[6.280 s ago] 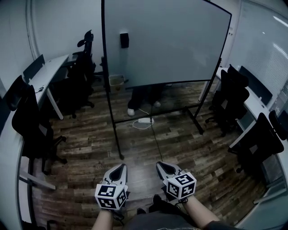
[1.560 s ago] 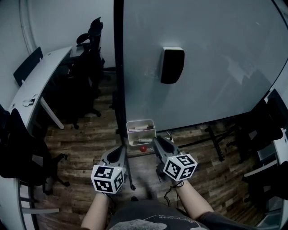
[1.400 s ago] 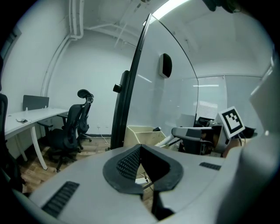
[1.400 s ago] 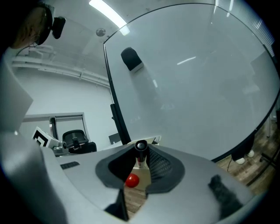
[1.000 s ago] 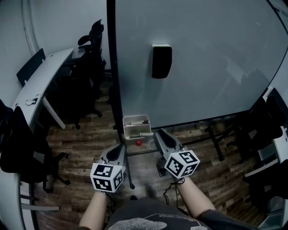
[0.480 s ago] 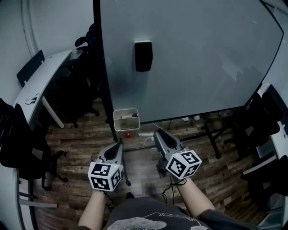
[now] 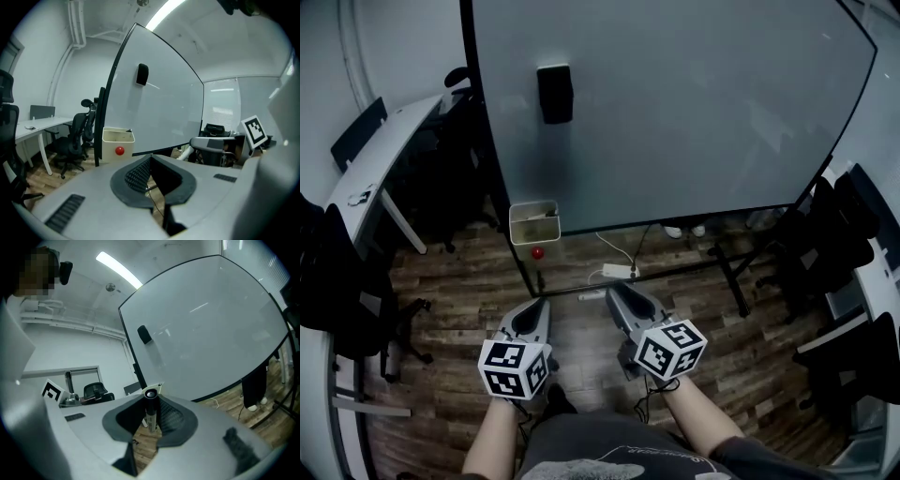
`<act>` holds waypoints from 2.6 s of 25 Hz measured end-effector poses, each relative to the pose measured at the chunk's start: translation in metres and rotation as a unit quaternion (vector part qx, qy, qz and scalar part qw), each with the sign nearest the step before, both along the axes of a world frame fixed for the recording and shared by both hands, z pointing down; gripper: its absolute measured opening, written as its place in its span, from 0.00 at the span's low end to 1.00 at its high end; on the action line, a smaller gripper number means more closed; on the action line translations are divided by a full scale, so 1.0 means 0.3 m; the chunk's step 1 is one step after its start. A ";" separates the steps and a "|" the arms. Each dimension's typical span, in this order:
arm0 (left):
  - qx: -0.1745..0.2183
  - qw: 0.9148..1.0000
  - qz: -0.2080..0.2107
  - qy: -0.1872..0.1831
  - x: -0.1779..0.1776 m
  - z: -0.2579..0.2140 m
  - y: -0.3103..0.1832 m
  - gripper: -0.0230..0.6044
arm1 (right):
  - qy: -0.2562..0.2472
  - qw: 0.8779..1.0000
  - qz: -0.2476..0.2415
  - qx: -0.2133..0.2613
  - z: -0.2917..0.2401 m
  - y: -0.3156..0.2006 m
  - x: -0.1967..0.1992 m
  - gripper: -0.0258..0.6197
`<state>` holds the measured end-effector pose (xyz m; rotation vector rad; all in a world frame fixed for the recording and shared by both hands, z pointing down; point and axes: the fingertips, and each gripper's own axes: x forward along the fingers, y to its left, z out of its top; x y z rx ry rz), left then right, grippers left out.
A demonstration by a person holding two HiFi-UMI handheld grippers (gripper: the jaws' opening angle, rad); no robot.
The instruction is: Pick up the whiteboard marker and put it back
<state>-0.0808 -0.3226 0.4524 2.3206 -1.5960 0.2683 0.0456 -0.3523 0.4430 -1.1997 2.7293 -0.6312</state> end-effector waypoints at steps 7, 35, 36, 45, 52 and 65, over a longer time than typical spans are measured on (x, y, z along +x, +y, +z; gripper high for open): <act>-0.003 1.000 -0.024 0.000 0.088 0.009 0.132 0.06 | 0.004 0.999 -0.034 -0.018 0.053 0.123 0.064 0.17; 0.005 0.999 -0.028 0.014 -0.009 -0.001 0.380 0.06 | 0.019 1.000 -0.002 -0.016 0.048 0.349 0.065 0.17; 0.006 1.000 -0.026 0.013 -0.016 -0.001 0.398 0.06 | 0.019 1.000 0.000 -0.017 0.050 0.367 0.056 0.17; 0.010 1.000 -0.016 0.021 -0.099 -0.005 0.549 0.06 | 0.025 1.000 0.007 -0.010 0.030 0.525 -0.036 0.17; 0.011 0.999 -0.011 0.029 -0.155 0.002 0.691 0.06 | 0.028 0.999 0.014 -0.010 0.032 0.669 -0.092 0.17; 0.013 0.999 -0.012 0.036 -0.211 0.001 0.756 0.06 | 0.027 0.999 0.022 -0.012 0.039 0.750 -0.123 0.17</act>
